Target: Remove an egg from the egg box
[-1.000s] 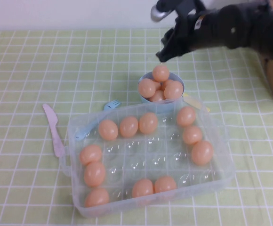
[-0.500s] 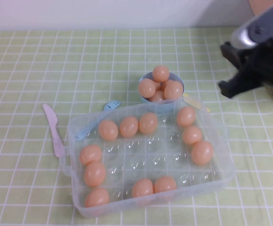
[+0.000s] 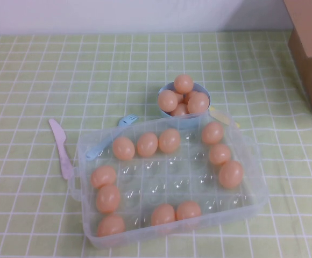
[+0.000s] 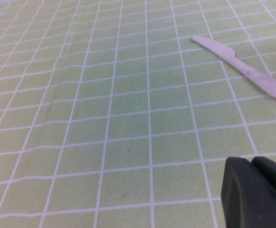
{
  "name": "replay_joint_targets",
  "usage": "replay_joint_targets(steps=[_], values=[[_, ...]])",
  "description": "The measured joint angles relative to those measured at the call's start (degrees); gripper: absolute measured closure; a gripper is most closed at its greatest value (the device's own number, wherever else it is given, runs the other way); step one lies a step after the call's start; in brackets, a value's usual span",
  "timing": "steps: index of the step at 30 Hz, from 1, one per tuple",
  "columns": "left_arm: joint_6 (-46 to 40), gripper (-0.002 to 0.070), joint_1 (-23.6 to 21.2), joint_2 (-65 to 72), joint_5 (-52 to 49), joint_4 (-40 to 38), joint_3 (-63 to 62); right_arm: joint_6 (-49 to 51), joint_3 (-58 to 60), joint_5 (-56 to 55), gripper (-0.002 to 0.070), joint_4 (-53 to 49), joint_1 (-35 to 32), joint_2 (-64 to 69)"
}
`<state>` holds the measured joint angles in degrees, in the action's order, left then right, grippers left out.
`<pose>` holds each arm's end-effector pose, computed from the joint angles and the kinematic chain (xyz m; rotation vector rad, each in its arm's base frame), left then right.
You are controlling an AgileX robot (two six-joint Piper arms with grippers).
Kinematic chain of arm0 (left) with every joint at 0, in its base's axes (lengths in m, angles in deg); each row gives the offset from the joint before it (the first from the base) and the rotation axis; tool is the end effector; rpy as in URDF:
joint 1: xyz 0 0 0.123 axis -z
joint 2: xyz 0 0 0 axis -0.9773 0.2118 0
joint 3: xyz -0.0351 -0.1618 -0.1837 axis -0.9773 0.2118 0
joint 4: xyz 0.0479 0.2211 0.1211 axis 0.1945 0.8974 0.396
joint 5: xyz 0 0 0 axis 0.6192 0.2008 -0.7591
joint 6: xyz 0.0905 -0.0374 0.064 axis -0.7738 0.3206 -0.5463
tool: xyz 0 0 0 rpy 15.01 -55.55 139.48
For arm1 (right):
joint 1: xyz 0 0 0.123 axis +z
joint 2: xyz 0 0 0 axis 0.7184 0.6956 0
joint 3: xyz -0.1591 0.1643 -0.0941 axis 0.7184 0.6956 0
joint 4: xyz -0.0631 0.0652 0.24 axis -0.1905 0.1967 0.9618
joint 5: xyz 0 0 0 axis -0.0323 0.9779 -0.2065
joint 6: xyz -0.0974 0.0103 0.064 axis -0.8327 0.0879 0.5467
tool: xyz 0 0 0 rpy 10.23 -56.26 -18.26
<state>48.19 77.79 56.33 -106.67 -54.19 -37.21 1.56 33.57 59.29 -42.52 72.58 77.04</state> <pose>0.1206 0.0012 0.1650 0.1271 1.8645 0.1080 0.1992 0.1035 0.2881 -0.6647 1.7772 0.1845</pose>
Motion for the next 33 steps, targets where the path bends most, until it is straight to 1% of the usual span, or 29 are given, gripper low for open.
replay_joint_targets(steps=[4, 6, 9, 12, 19, 23, 26, 30, 33], values=[[0.0, 0.0678, 0.0, 0.0, 0.0, 0.0, 0.0, 0.0, 7.8, -5.0, 0.0693, 0.6, 0.0, -5.4], [0.0, 0.0678, 0.0, 0.0, 0.0, 0.0, 0.0, 0.0, 11.5, -8.5, 0.0693, 1.9, 0.0, -8.0], [0.0, 0.0678, 0.0, 0.0, 0.0, 0.0, 0.0, 0.0, 17.3, -10.7, 0.0693, 4.3, -0.9, -13.8], [0.0, 0.0678, 0.0, 0.0, 0.0, 0.0, 0.0, 0.0, 22.6, -11.6, 0.0693, 5.2, -4.3, -19.5], [0.0, 0.0679, 0.0, 0.0, 0.0, 0.0, 0.0, 0.0, 32.9, -11.8, 0.0693, 6.3, -19.7, -34.0], [0.0, 0.0678, 0.0, 0.0, 0.0, 0.0, 0.0, 0.0, 36.2, -11.0, 0.0694, 7.1, -26.5, -41.5], [0.0, 0.0678, 0.0, 0.0, 0.0, 0.0, 0.0, 0.0, 37.4, -10.2, 0.0694, 7.9, -28.7, -45.3], [0.0, 0.0678, 0.0, 0.0, 0.0, 0.0, 0.0, 0.0, 37.5, -9.3, 0.0694, 11.5, -29.1, -46.1], [0.0, 0.0678, 0.0, 0.0, 0.0, 0.0, 0.0, 0.0, 37.5, -8.0, 0.0694, 12.1, -29.1, -46.1]])
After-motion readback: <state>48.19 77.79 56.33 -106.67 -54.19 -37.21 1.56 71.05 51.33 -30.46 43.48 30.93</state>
